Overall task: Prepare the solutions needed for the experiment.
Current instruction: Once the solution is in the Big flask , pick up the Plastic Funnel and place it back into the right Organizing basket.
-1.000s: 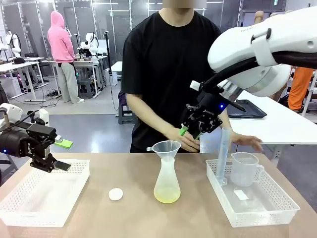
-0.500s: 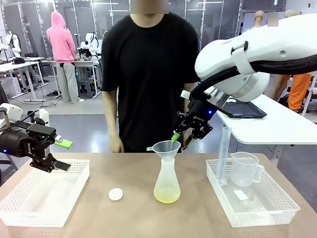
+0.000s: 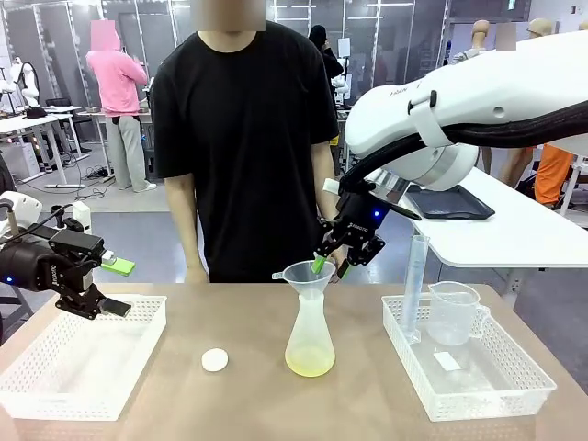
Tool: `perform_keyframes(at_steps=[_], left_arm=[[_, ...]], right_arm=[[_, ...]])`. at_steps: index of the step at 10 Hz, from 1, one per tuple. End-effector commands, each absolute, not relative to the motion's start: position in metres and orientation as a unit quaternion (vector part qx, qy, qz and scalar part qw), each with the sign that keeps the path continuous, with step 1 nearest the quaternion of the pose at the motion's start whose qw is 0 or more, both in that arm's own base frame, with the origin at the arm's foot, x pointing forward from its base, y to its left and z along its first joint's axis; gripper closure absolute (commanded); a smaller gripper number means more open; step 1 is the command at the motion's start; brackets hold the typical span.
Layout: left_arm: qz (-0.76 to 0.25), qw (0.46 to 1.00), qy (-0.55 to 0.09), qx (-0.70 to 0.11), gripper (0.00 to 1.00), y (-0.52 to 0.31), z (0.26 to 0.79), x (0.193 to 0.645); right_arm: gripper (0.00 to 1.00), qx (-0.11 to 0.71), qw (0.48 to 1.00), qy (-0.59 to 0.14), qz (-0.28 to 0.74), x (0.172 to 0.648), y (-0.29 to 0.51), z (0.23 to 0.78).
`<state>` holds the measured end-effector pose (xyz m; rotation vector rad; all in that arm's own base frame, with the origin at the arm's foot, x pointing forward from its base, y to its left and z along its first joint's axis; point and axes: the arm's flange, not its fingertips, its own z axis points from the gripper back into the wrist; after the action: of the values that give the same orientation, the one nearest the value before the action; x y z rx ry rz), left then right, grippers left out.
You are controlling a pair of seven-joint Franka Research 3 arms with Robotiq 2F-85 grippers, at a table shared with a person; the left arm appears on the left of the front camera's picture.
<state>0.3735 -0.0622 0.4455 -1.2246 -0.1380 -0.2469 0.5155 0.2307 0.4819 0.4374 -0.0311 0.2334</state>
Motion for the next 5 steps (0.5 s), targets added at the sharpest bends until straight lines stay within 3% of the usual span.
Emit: perform_keyframes(at_steps=[1,3,4,5], left_arm=[[-0.117,0.802,-0.068,-0.581,0.00,-0.0637,0.4475,0.3736],[-0.117,0.802,-0.068,-0.581,0.00,-0.0637,0.4475,0.3736],[-0.117,0.802,-0.068,-0.581,0.00,-0.0637,0.4475,0.3736],[-0.117,0.802,-0.068,-0.581,0.00,-0.0637,0.4475,0.3736]], right_arm=[[0.42,0.195,0.976,-0.002,0.102,0.5214,0.2367,0.4841],[0.42,0.194,0.975,0.008,0.106,0.5217,0.2334,0.4821],[0.56,0.195,0.975,0.014,0.108,0.5226,0.2326,0.4812],[0.59,0.196,0.975,0.023,0.105,0.5212,0.2324,0.4823]])
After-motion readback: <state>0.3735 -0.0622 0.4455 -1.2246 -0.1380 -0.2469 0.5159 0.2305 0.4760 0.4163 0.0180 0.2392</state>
